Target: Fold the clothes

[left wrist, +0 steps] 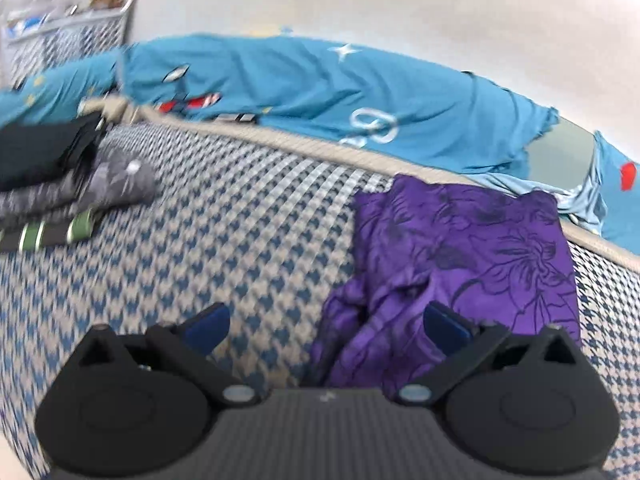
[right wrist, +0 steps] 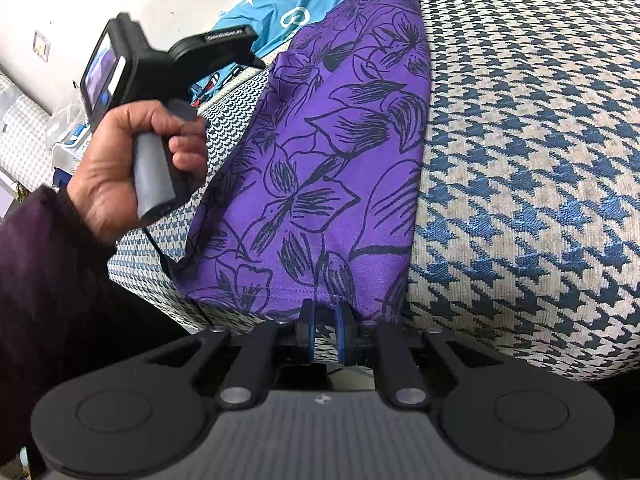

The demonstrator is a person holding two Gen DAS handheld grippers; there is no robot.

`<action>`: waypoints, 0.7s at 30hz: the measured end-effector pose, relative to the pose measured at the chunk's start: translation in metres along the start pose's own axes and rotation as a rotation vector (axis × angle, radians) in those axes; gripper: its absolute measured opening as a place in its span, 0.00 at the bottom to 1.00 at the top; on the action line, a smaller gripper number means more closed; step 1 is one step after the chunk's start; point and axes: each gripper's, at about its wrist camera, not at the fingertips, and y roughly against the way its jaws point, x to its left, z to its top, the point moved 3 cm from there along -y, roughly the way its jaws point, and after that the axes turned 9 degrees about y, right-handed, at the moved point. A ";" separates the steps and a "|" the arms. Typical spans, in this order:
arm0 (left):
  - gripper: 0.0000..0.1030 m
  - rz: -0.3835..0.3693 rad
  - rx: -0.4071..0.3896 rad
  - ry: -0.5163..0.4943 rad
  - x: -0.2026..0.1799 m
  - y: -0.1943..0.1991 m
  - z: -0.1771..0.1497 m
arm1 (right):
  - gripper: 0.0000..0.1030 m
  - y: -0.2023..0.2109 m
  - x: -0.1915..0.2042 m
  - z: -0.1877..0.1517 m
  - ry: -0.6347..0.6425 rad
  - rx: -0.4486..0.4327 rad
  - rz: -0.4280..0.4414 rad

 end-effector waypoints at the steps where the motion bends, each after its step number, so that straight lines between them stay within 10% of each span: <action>1: 1.00 0.001 -0.003 -0.006 -0.001 -0.001 0.002 | 0.11 0.000 0.000 0.000 0.000 0.000 -0.001; 21: 1.00 -0.018 0.032 -0.045 0.004 -0.002 -0.008 | 0.11 0.001 -0.002 0.002 0.006 -0.020 -0.017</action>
